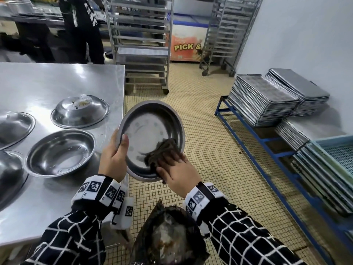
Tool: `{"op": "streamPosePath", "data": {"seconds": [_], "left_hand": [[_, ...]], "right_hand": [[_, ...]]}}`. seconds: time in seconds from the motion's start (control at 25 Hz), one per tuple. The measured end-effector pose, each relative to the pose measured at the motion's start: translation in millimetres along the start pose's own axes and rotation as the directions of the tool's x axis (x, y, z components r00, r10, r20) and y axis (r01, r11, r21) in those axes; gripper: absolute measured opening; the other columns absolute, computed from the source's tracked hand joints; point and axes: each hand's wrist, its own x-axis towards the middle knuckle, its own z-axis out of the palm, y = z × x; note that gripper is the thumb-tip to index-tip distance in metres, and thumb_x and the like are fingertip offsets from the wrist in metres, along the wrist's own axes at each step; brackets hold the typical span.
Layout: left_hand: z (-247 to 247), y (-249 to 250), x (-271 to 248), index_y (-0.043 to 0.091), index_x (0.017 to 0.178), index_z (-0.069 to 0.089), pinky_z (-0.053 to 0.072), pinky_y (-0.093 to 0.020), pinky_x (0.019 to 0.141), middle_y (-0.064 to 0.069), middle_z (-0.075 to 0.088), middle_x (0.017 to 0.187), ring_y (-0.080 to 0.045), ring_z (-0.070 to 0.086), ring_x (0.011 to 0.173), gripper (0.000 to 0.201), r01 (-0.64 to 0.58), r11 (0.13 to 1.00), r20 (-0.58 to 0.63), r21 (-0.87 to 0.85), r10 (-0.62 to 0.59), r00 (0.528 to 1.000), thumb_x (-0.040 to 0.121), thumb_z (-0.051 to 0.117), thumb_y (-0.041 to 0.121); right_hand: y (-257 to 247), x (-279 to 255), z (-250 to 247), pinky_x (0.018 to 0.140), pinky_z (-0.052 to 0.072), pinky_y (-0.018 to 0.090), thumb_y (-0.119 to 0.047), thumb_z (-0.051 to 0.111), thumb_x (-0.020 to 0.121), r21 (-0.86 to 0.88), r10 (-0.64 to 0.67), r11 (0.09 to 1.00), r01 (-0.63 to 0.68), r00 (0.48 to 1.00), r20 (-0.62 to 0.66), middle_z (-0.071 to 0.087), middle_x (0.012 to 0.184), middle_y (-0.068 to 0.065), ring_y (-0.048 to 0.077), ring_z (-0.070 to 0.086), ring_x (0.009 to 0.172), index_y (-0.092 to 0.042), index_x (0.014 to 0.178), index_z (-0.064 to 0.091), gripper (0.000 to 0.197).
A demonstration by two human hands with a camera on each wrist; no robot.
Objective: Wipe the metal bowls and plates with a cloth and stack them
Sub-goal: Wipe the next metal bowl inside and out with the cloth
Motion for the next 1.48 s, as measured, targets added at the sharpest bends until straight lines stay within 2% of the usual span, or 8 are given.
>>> {"op": "streamPosePath", "data": {"seconds": [0.24,0.44,0.6,0.76,0.92,1.2,1.32,1.48], "left_hand": [[-1,15,13,0.025,0.114,0.058,0.043,-0.025,0.058,0.01,0.055,0.063,0.001,0.053,0.057,0.044,-0.018,0.998,-0.083,0.056,0.022,0.996,0.088,0.04,0.056],[-3,14,16,0.025,0.113,0.062,0.049,-0.024,0.083,0.009,0.07,0.099,-0.005,0.064,0.095,0.037,0.059,0.996,0.051,-0.067,-0.056,0.997,0.091,0.046,0.05],[5,15,11,0.01,0.105,0.065,0.052,-0.025,0.075,0.004,0.074,0.084,-0.01,0.069,0.083,0.032,0.223,0.962,0.096,-0.158,-0.21,0.973,0.098,0.046,0.035],[-1,18,19,0.005,0.097,0.067,0.057,-0.031,0.073,-0.005,0.074,0.081,-0.02,0.07,0.076,0.036,0.362,0.911,0.214,-0.2,-0.32,0.923,0.092,0.053,0.037],[-3,16,30,0.005,0.123,0.058,0.057,-0.039,0.075,-0.009,0.073,0.096,-0.028,0.069,0.086,0.065,0.439,0.892,0.319,-0.104,-0.388,0.865,0.072,0.067,0.044],[26,16,7,0.04,0.136,0.024,0.051,-0.013,0.082,0.012,0.054,0.118,0.002,0.061,0.104,0.08,0.156,0.986,0.324,-0.061,-0.128,0.937,0.078,0.073,0.015],[35,21,4,0.035,0.124,0.034,0.046,-0.006,0.079,0.014,0.056,0.106,-0.003,0.059,0.099,0.065,0.201,0.976,0.181,-0.079,-0.184,0.966,0.073,0.07,0.019],[28,17,20,0.024,0.138,0.04,0.046,-0.041,0.1,-0.001,0.06,0.113,-0.023,0.057,0.11,0.071,0.305,0.942,-0.047,-0.138,-0.314,0.948,0.069,0.055,0.028]], "right_hand": [[-38,5,1,0.12,0.006,0.037,-0.056,0.001,0.095,0.249,-0.087,0.962,0.109,0.991,-0.098,0.034,0.152,-0.009,0.01,0.01,0.146,-0.031,0.147,0.03,0.064],[20,16,-24,0.118,-0.008,0.046,-0.056,-0.002,0.094,-0.142,0.105,0.983,-0.115,0.992,-0.075,-0.007,0.159,-0.003,0.017,-0.023,0.143,-0.026,0.15,-0.002,0.064],[43,28,-46,0.117,0.008,0.049,-0.052,0.016,0.098,-0.015,0.155,0.987,-0.161,0.965,-0.21,-0.028,0.155,0.001,0.024,-0.021,0.144,-0.022,0.147,-0.02,0.068],[49,31,-79,0.087,0.052,0.032,-0.043,0.043,0.098,0.432,0.331,0.883,-0.185,0.897,-0.292,0.06,0.117,0.009,0.012,0.058,0.093,-0.015,0.14,0.037,0.051],[54,24,-84,0.058,0.038,0.01,-0.024,0.056,0.095,0.628,0.459,0.746,-0.223,0.855,-0.242,0.062,0.081,-0.005,0.007,0.056,0.071,-0.014,0.094,0.058,0.01],[13,21,-53,0.078,0.052,0.024,-0.02,0.052,0.096,0.959,0.858,0.247,-0.136,0.49,-0.152,0.063,0.097,-0.005,0.011,0.061,0.089,-0.012,0.109,0.057,0.016],[3,21,-44,0.08,0.051,0.028,-0.029,0.047,0.098,0.974,0.829,0.199,-0.107,0.548,-0.109,0.063,0.099,-0.005,0.013,0.061,0.091,-0.014,0.109,0.055,0.019],[11,16,-44,0.065,0.046,0.018,-0.032,0.038,0.101,0.953,0.776,0.263,-0.153,0.621,-0.115,0.062,0.09,-0.008,0.003,0.059,0.078,-0.018,0.112,0.054,0.024]]}}
